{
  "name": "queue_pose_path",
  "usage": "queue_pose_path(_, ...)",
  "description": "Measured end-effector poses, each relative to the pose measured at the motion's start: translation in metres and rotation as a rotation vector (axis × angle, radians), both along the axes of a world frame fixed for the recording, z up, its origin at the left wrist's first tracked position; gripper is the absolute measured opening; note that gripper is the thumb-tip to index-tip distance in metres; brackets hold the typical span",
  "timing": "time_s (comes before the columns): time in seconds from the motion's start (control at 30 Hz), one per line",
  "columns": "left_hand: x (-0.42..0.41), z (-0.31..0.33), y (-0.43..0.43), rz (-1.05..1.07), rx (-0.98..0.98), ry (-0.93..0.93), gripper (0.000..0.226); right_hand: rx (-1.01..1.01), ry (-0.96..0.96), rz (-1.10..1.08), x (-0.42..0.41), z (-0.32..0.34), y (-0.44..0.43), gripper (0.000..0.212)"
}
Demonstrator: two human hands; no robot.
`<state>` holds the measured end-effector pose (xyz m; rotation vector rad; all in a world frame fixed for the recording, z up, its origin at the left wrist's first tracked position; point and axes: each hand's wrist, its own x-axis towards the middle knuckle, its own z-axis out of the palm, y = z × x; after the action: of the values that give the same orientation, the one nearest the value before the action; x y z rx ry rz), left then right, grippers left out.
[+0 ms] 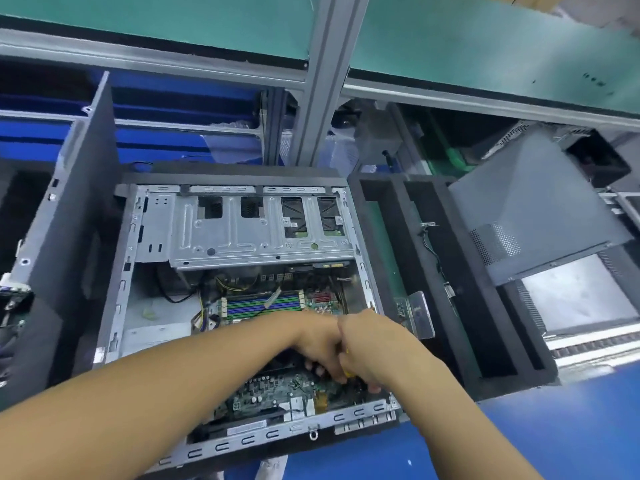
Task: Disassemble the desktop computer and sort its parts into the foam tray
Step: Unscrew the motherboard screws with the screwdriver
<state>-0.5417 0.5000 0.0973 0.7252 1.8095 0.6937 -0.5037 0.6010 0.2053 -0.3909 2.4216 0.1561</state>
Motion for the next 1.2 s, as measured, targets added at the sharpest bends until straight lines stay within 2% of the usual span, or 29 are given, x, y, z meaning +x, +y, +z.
queue_pose_path(0.13,0.007,0.004,0.001,-0.070,-0.005,0.234,0.037,0.027,0.019,-0.074,0.009,-0.005,0.004,0.024)
queue_pose_path(0.23,0.010,0.002,-0.001,-0.107,-0.008,0.323,0.032,0.053,0.039,-0.072,0.016,-0.008,0.005,0.027)
queue_pose_path(0.4,0.018,0.001,0.002,-0.075,-0.117,0.474,0.025,0.054,0.030,-0.105,0.023,-0.009,0.004,0.029)
queue_pose_path(0.47,0.021,-0.002,0.006,-0.053,-0.144,0.459,0.020,0.064,0.045,-0.108,0.026,-0.011,0.004,0.030)
queue_pose_path(0.6,0.029,-0.006,0.009,-0.075,-0.187,0.315,0.019,0.089,0.070,-0.082,0.029,-0.011,0.003,0.030)
queue_pose_path(0.67,0.033,-0.007,0.011,-0.113,-0.216,0.352,0.018,0.084,0.083,-0.071,0.030,-0.010,0.003,0.027)
queue_pose_path(0.9,0.043,-0.011,0.014,-0.026,-0.249,0.502,0.046,0.118,0.142,0.024,0.041,-0.009,0.005,0.027)
queue_pose_path(1.07,0.038,-0.003,0.010,0.022,-0.194,0.308,0.030,0.188,0.136,0.140,0.050,-0.014,-0.002,0.033)
queue_pose_path(1.17,0.039,0.000,0.007,0.062,-0.199,0.322,0.019,0.160,0.115,0.082,0.052,-0.013,-0.005,0.041)
queue_pose_path(1.2,0.040,0.001,0.006,0.081,-0.190,0.338,0.021,0.144,0.120,0.037,0.052,-0.012,-0.005,0.043)
